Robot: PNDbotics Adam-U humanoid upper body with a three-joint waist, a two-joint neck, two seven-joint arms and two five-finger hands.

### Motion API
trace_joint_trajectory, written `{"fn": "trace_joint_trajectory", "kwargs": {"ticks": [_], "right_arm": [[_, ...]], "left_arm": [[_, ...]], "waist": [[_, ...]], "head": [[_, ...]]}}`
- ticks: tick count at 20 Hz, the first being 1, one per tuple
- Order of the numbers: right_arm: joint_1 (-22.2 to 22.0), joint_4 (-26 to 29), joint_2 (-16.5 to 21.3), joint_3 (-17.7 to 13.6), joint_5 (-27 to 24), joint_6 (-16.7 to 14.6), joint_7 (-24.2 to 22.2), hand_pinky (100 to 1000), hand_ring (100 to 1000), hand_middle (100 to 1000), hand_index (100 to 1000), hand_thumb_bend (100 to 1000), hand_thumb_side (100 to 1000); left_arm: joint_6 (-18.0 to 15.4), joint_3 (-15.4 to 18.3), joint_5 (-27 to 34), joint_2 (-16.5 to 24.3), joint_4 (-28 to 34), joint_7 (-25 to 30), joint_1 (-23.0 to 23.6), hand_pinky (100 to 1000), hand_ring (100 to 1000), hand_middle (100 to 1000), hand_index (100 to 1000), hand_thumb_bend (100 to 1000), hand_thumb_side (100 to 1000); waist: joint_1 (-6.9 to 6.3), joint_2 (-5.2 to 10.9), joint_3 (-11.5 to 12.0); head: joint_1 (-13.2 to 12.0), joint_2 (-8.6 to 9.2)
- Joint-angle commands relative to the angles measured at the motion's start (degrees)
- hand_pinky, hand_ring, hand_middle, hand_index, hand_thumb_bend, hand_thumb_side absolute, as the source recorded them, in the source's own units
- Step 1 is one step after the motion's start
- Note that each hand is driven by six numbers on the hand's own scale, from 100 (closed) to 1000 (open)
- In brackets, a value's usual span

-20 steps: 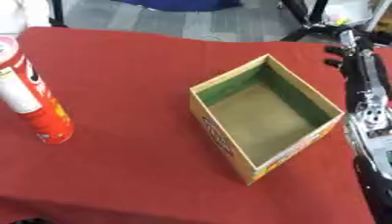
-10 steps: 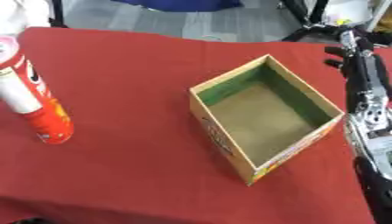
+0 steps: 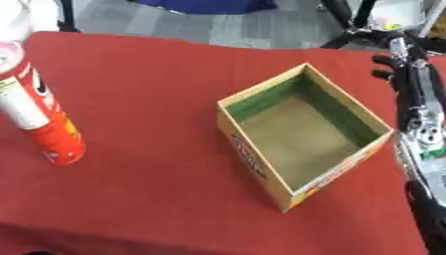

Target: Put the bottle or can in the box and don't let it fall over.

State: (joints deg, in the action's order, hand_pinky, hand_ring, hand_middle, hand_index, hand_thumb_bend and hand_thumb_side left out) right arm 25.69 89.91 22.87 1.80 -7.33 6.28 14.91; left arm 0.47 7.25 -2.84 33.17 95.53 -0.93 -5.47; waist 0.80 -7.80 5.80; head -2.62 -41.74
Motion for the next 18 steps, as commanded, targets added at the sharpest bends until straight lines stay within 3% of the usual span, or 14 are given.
{"fn": "trace_joint_trajectory", "kwargs": {"ticks": [1,12,18], "right_arm": [[0.75,0.49,0.7,-0.37,0.38,-0.02,-0.06,790,825,873,918,100,904],[0.89,0.34,0.56,-0.33,0.6,0.07,-0.3,790,826,873,918,100,904],[0.84,0.26,0.51,-0.32,0.63,0.12,-0.34,790,825,873,918,100,906]], "left_arm": [[-0.14,0.25,-0.55,1.28,0.67,0.57,-0.63,1000,957,830,886,728,689],[0.27,-0.36,0.88,0.79,0.07,1.53,-1.1,1000,960,827,901,729,696],[0.68,-0.45,0.84,0.65,-0.05,1.58,-1.22,1000,962,841,923,789,728]], "waist": [[-0.13,0.46,0.07],[-0.03,0.52,0.15],[-0.04,0.48,0.14]], "head": [[-0.24,0.33],[-0.83,0.82],[-0.97,0.9]]}}
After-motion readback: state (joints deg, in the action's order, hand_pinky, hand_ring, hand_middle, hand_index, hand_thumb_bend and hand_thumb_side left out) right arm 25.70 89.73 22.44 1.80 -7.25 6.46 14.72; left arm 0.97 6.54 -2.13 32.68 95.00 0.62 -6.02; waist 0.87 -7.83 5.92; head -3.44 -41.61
